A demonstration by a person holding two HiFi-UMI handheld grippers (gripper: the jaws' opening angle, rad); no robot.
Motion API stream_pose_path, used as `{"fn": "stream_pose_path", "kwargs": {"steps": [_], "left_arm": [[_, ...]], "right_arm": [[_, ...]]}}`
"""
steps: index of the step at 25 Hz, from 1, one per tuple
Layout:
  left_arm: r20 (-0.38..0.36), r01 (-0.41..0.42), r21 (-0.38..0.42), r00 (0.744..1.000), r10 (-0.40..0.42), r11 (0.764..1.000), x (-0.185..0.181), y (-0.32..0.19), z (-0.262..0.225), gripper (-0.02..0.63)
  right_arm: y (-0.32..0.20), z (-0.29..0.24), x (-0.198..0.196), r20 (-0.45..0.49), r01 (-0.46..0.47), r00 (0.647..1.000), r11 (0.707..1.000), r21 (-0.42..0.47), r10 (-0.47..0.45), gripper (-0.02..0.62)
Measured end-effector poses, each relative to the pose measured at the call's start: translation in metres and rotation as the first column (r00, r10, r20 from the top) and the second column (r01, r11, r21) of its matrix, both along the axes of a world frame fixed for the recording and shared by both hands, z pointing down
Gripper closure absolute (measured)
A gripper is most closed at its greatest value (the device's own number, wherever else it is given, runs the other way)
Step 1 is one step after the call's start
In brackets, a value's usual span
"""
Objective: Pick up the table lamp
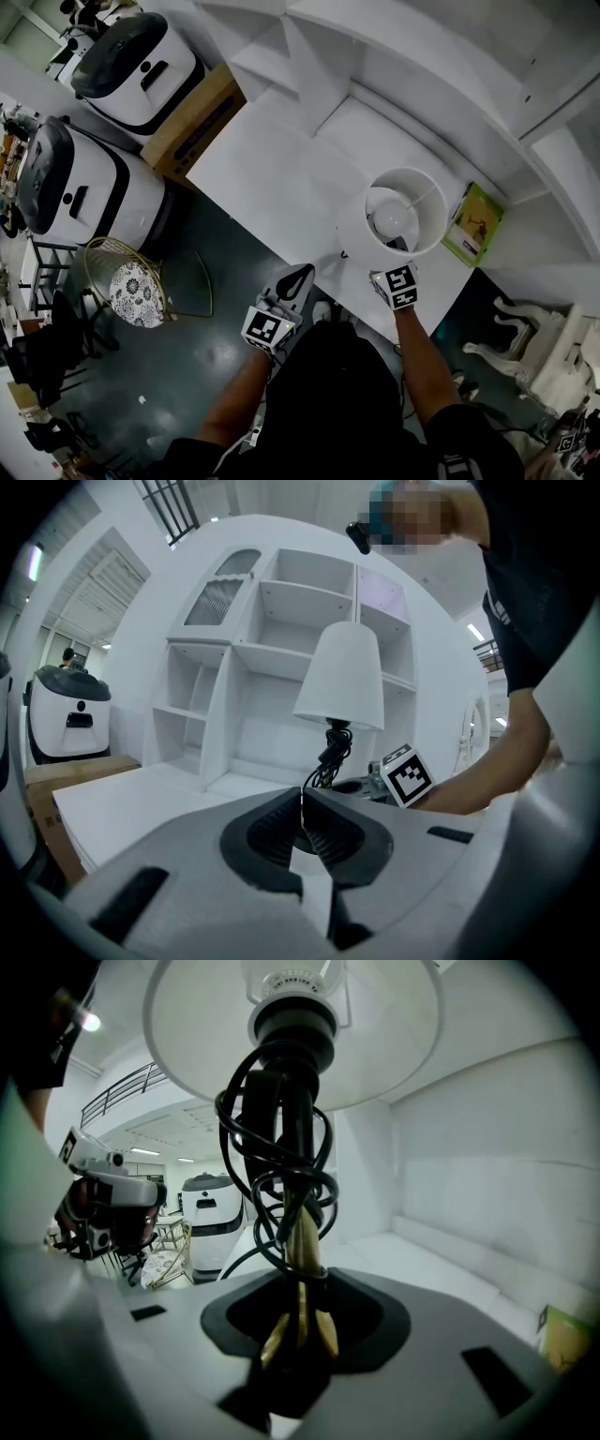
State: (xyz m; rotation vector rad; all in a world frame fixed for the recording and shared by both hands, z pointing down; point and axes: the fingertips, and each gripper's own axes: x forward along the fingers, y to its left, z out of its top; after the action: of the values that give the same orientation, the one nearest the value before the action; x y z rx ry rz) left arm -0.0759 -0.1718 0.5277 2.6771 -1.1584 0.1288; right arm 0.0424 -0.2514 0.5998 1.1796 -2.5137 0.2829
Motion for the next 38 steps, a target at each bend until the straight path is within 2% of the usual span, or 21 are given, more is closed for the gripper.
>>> {"fn": "stream_pose_path", "kwargs": {"steps": [15,25,38], "left_arm": [[-0.011,-0.024,-0.008,1.000,0.024,1.000,-0.009,0.006,-0.026,0.587],[-0.020,-0.025,0.039,0.999,0.026,0.999,-0.012,-0.008,-0.041,0.586],[-0.025,-0.029,0.045,0.999,0.030,0.999,-0.008,0.004,-0.045,0.586]], "right_arm": [[0.033,-0.080,-0.006,0.051,-0.025,0.998,1.000,0.000,0.025,0.446],[0.053,-0.098,0.002,0.030,-0.009,1.000,1.000,0.015,0.009,0.446],[0.081,-0.117,0.001,0.046,0.020,0.999,0.999,0.031,-0.021,0.446]]}}
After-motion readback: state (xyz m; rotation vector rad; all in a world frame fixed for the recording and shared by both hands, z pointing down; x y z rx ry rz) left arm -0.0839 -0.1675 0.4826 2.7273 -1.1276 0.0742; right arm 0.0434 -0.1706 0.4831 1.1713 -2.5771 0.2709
